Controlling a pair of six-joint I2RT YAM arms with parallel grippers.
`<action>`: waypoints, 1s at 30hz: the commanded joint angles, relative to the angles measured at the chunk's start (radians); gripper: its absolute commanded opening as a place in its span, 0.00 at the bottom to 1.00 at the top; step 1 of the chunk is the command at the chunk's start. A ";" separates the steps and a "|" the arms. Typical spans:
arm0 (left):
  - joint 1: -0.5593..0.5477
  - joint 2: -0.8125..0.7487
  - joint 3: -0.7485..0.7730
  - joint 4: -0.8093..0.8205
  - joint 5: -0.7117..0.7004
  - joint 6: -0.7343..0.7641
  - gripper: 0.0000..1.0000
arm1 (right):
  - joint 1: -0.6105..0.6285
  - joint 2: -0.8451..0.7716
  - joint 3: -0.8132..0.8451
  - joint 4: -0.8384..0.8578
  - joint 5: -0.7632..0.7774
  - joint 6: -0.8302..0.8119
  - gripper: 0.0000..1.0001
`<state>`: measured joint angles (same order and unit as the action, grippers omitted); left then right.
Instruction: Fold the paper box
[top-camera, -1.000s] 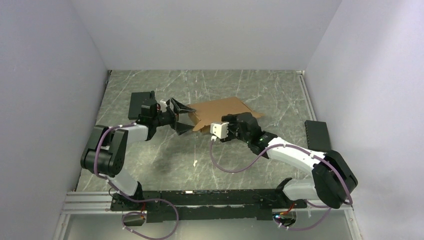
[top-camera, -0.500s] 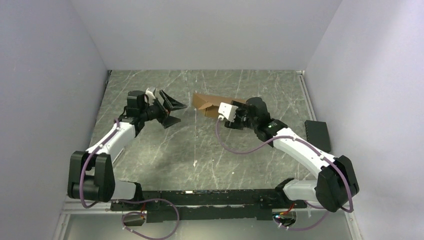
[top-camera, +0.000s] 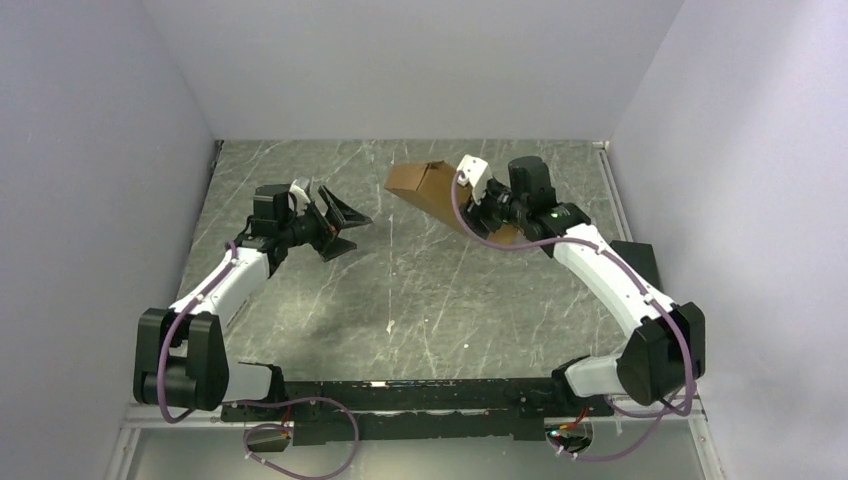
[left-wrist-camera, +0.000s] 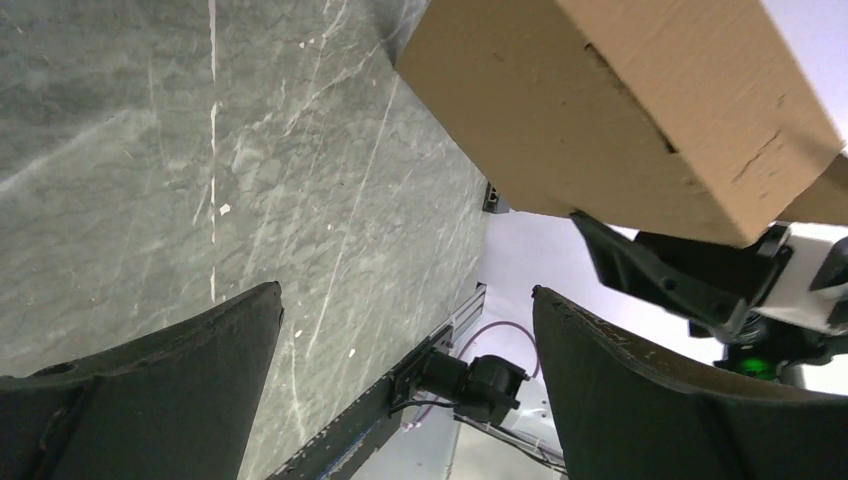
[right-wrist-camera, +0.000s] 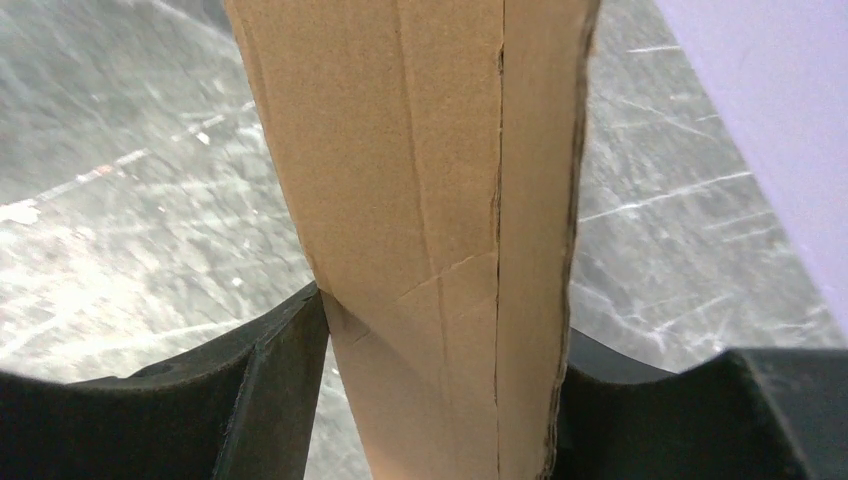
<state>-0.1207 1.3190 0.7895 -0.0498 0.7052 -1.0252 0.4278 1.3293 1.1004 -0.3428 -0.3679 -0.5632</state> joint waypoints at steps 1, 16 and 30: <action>0.006 -0.034 0.012 -0.001 -0.005 0.062 0.99 | -0.040 0.043 0.118 -0.068 -0.187 0.186 0.51; 0.006 -0.047 -0.003 0.004 0.012 0.098 1.00 | -0.185 0.184 0.113 0.099 -0.683 0.727 0.51; 0.010 -0.042 0.020 -0.046 0.038 0.164 0.99 | -0.247 0.342 -0.090 0.596 -0.852 1.222 0.51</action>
<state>-0.1162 1.2930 0.7895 -0.0765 0.7185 -0.9192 0.1867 1.6493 1.0283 0.0216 -1.1118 0.4919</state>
